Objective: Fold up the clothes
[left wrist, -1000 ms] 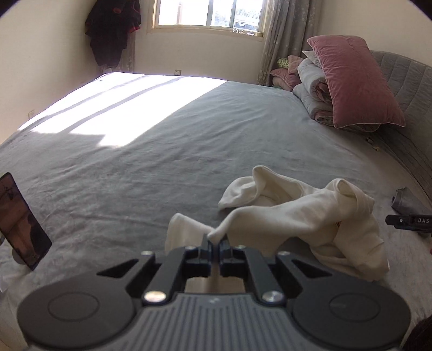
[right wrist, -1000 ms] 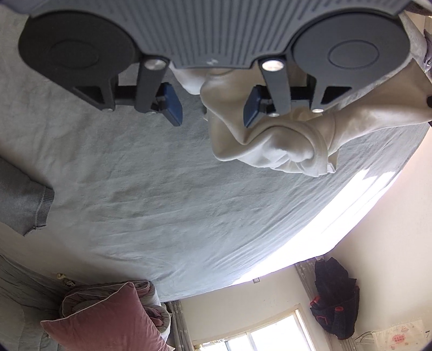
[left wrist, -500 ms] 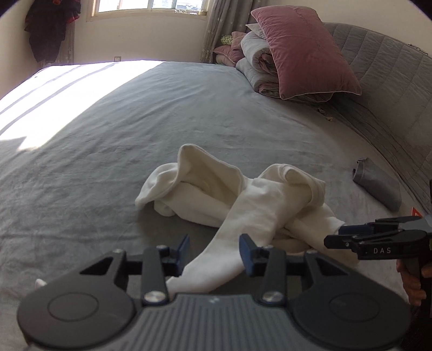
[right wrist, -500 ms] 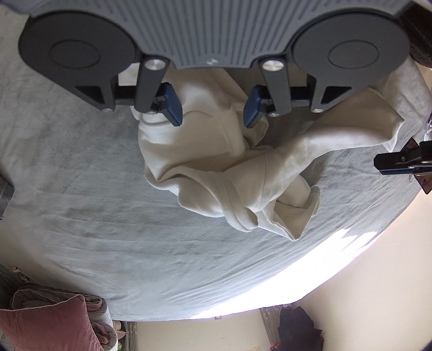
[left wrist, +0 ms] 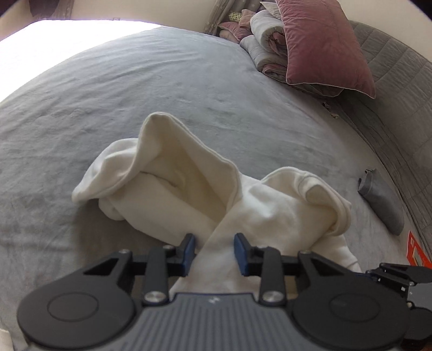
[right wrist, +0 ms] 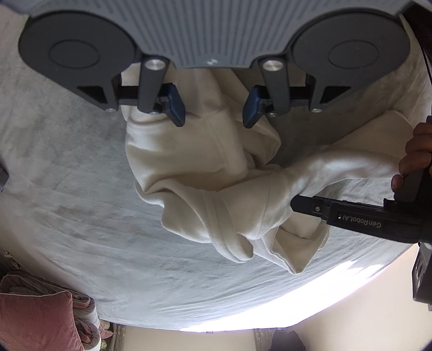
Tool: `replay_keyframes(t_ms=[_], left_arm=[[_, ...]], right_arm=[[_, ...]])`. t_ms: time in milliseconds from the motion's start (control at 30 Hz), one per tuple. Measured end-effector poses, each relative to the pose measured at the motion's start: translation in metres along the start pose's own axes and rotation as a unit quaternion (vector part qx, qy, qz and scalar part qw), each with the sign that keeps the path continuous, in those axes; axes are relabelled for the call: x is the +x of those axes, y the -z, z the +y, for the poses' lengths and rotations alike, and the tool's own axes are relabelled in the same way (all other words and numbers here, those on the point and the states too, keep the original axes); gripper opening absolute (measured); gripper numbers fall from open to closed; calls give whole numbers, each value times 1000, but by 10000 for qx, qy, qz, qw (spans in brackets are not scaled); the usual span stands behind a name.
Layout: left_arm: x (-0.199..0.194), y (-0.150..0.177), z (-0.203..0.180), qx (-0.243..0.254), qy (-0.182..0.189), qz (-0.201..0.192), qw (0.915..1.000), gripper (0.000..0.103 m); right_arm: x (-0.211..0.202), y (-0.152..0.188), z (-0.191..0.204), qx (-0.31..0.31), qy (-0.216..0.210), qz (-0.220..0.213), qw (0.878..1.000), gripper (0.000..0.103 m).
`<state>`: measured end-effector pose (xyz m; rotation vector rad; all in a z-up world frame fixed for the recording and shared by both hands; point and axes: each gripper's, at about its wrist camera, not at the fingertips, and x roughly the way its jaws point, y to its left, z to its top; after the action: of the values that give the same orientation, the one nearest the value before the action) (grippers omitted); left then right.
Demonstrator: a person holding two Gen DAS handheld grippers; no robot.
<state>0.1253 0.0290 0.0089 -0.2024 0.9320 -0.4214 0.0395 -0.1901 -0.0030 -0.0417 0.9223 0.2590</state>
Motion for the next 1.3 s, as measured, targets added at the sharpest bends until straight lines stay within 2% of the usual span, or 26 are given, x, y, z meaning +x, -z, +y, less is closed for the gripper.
replay_keyframes(t_ms=[67,100,133,167,400,600,667,767,867,1067,1300], left_arm=[[-2,2,-4,80,38,-10,10000,11],[-5,3,-6,118,-6,-28,9999,5],[-7,5,-8,155,-53,-49,9999,1],[-11,6,-9,181,-136,-112,9997,1],[-48,4,-12,234,-643,-725,9950,1],[-87,-9,-21,444,-1214,-1436,9811,1],[-93,-18,-23,544,-1417,-1537,9764,1],[-96,-39,-20,606,-1669,-1643,9703,1],[-93,-63,-17,732,-1973,-1759,9616,1],[-63,-117,1,835,-2707,-1919,9396,1],[-10,-163,34,742,-3060,-1842,9311,1]], right_arm=[[2,0,-1,-50,100,10,9999,25],[3,-1,-3,-30,138,4,9999,20],[2,-2,-6,39,152,-18,9999,13],[1,-4,-9,131,149,-50,9998,11],[-29,-11,-28,589,459,-766,9943,10],[-61,-20,-35,738,913,-1664,9790,10],[-66,-29,-41,874,983,-1893,9731,10],[-64,-49,-47,1035,1010,-1958,9699,10],[-59,-75,-52,879,1162,-2029,9683,10],[-30,-122,-68,769,1432,-2102,9640,10],[42,-159,-73,692,1562,-1889,9670,10]])
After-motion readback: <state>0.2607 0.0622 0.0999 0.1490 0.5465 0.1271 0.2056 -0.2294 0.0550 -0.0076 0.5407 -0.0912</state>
